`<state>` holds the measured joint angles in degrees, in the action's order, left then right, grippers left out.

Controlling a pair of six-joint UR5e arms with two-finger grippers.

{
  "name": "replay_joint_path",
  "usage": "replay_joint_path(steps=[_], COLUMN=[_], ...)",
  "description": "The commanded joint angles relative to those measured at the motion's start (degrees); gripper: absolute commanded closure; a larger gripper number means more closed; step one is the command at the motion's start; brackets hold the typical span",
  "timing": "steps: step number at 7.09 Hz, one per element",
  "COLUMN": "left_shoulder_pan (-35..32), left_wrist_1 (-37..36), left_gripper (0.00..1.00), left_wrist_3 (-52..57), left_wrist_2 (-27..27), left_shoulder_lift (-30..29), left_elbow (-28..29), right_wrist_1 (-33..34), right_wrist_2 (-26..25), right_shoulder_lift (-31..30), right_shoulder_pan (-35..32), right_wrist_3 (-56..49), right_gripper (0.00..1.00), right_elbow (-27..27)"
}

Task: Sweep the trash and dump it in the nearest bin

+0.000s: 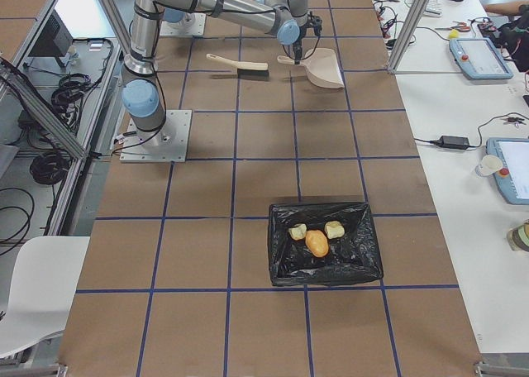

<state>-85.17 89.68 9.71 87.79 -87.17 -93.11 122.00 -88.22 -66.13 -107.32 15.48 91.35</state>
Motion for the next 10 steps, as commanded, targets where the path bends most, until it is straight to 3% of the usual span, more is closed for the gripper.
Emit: replay_joint_path(steps=[1,4,5,8,10], left_shoulder_pan=[0.0,0.0,0.0,0.0,0.0], left_wrist_1=[0.0,0.0,0.0,0.0,0.0], left_gripper=[0.00,0.00,0.00,0.00,0.00], left_wrist_3=[0.0,0.1,0.1,0.0,-7.3], left_wrist_2=[0.0,0.0,0.0,-0.2,-0.2], left_shoulder_lift=[0.0,0.0,0.0,-0.1,0.0], left_elbow=[0.0,-0.1,-0.1,-0.1,-0.1], right_wrist_1=[-11.1,-28.4,-31.3,-29.8,-30.3], right_wrist_2=[0.6,0.2,0.2,-0.2,0.0], right_shoulder_lift=[-5.1,-17.8,-20.3,-24.0,-24.2], right_shoulder_pan=[2.9,9.2,9.8,10.7,11.3], right_wrist_3=[-0.5,-4.1,-5.8,-8.2,-9.2], right_gripper=[0.01,0.01,0.02,0.00,0.00], right_elbow=[-6.0,-6.4,-5.1,-2.7,-2.5])
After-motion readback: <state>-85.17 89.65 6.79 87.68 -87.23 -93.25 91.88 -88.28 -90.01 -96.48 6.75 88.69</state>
